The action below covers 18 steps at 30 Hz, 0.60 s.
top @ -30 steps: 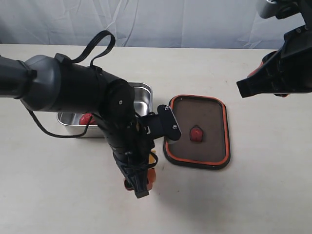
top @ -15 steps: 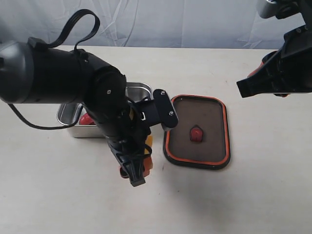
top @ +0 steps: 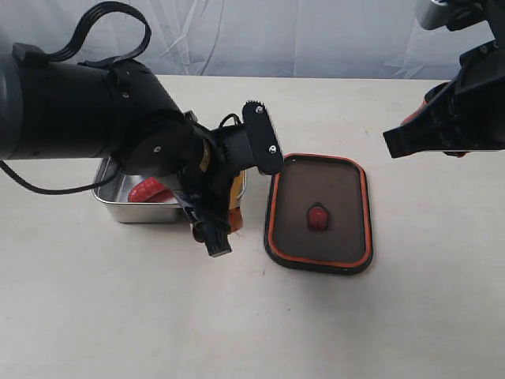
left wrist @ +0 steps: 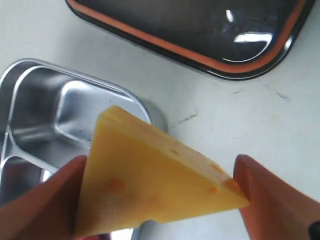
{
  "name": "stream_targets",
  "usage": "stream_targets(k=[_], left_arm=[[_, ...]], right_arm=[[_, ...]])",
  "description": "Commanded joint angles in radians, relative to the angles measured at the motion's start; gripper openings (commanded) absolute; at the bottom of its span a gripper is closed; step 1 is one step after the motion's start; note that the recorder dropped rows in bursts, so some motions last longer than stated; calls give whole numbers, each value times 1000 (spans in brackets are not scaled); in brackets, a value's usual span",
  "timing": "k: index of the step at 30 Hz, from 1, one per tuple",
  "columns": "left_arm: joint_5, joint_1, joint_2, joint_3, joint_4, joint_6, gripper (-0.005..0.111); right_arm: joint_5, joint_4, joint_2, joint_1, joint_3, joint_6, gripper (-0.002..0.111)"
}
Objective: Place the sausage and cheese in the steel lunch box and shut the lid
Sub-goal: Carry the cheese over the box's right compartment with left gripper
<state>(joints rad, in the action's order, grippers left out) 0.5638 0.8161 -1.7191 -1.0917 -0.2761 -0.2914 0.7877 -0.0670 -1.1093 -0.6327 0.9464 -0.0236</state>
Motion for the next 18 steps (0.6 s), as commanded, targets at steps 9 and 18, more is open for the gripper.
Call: stream_targets(k=[9,18], left_arm=[[-233,-186,7,-23,103,-28,0],[-268,-231,-77,-23,128,-30,0]], right_arm=[[-16,-10,6,5,-3,-2,14],[-16,-10,6,5,-3,-31,14]])
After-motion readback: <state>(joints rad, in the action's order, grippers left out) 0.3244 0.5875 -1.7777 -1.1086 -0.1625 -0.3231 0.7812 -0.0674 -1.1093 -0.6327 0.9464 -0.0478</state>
